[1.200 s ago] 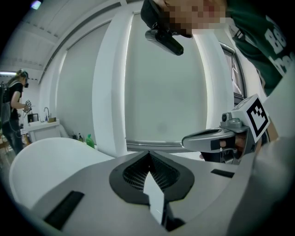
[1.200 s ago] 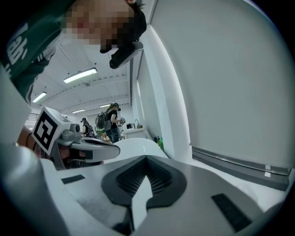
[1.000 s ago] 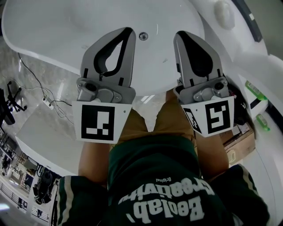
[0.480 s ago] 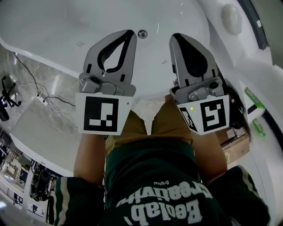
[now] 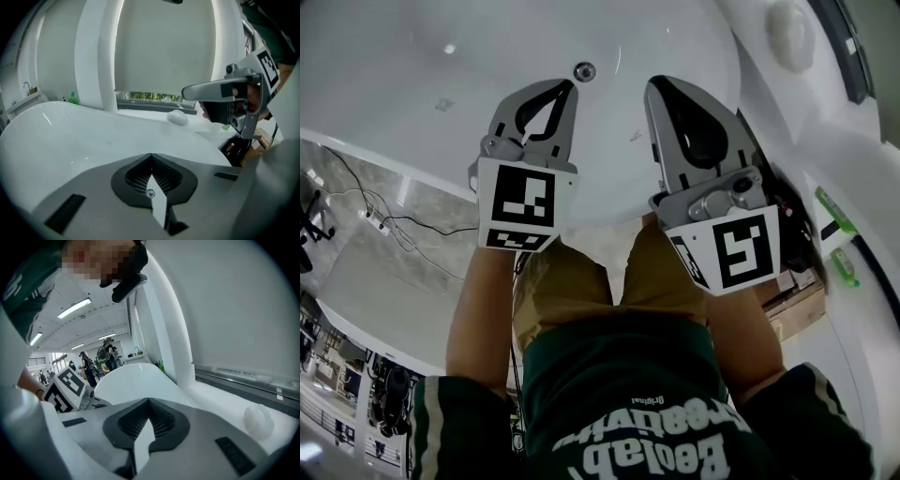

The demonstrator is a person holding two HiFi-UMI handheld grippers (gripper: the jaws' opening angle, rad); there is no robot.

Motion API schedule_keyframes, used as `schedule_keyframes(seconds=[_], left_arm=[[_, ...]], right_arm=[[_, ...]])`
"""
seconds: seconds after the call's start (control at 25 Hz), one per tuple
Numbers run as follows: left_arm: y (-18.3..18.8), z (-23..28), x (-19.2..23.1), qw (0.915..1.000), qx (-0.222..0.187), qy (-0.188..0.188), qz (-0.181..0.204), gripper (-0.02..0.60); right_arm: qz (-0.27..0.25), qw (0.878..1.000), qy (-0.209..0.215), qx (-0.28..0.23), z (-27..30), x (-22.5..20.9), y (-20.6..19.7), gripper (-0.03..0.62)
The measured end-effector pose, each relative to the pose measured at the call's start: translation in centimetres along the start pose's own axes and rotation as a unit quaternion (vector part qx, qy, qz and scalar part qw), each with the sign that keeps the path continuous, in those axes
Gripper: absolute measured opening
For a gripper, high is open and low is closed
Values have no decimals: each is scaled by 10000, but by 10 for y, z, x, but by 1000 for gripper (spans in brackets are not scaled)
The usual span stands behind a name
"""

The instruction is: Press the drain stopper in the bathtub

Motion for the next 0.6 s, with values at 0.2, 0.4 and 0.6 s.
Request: schedule_keyframes(seconds=[0.2,0.4,0.6], left_arm=[[-33,42,7,9987,455,-120,-196,5],[-67,80,16,9966,699,-241,-372,5],[-100,110,29,9934,1071,-202,-361,5]], right_arm=[[-9,9999,7,154,5,-11,-19,12],[-37,9997,-19,253,12,-26,-42,12],[28,9991,41,417,20,-30,-64,12]])
Point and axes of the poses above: the fingertips, and each gripper's own axes: z forward along the fingers, x to its left, y out of its top, the point moved 7 cm from there along -z, backward along the fingers, and after that the axes turned 11 degrees about -y, right-handed, at the moved point
